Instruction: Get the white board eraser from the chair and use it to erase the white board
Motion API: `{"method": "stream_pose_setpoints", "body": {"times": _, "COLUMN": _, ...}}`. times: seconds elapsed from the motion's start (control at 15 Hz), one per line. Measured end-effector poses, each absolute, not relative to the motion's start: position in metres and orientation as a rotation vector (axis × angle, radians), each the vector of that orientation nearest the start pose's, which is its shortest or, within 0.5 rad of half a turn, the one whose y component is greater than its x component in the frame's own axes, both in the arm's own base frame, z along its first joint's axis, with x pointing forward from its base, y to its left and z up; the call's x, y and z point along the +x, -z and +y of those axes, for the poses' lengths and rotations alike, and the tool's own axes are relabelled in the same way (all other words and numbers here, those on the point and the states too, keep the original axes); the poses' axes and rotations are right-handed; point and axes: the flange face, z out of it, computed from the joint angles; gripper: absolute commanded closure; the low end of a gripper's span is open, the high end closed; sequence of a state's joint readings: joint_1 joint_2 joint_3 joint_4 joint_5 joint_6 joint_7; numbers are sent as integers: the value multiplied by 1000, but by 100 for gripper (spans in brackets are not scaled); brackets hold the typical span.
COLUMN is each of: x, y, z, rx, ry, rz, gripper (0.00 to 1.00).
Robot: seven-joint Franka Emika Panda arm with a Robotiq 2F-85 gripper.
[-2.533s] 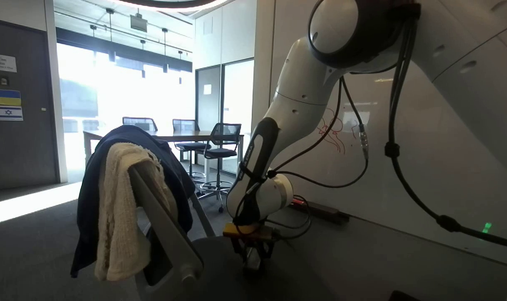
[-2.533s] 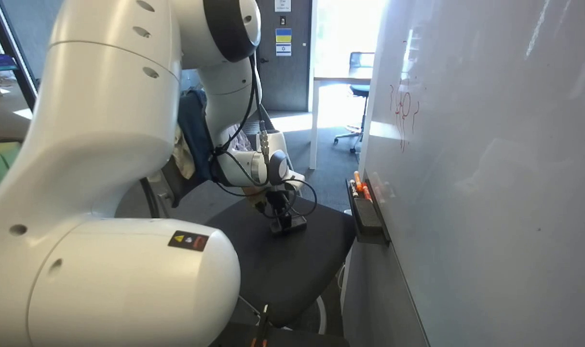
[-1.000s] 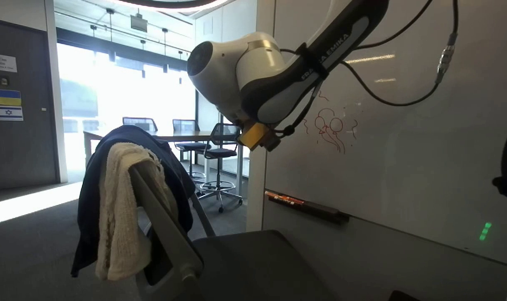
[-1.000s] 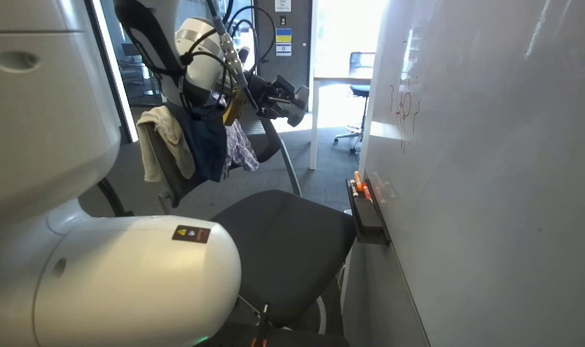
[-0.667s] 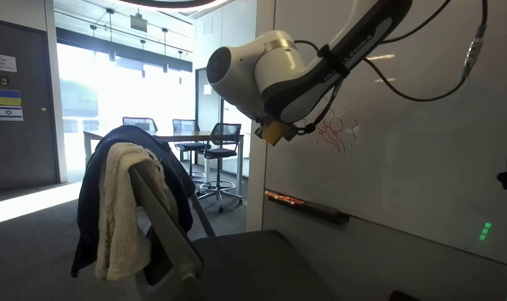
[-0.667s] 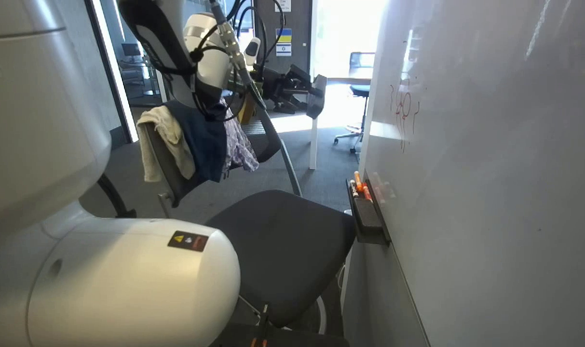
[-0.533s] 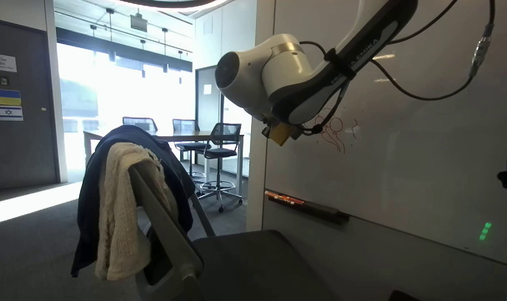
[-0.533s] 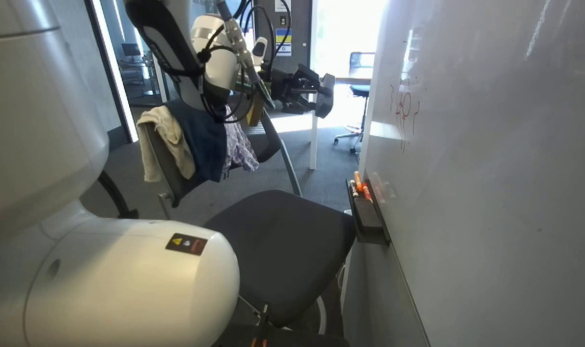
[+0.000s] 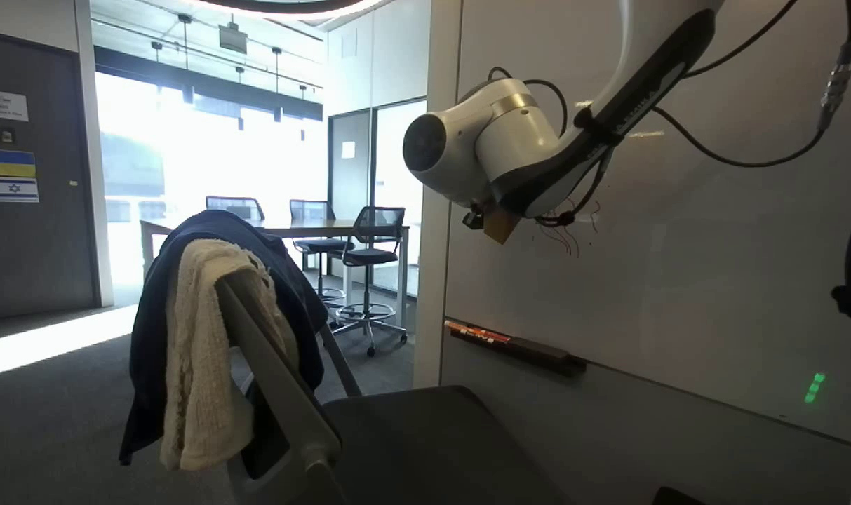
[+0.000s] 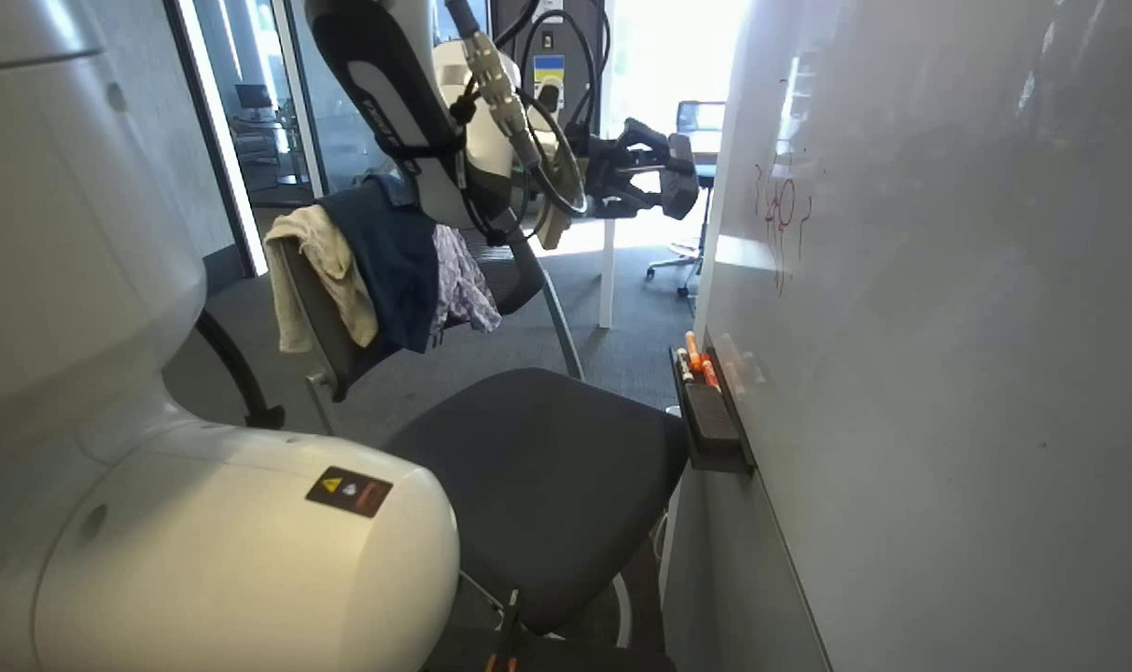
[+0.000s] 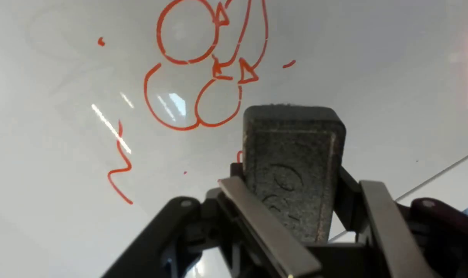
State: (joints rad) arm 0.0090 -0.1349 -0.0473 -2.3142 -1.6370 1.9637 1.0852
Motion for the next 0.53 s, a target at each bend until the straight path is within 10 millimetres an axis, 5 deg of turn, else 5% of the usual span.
{"method": "stream_pose_setpoints", "body": {"times": 0.53, "x": 496, "y": -434, "z": -153, "rx": 1781, "ry": -635, "rz": -27, "gripper": 69}}
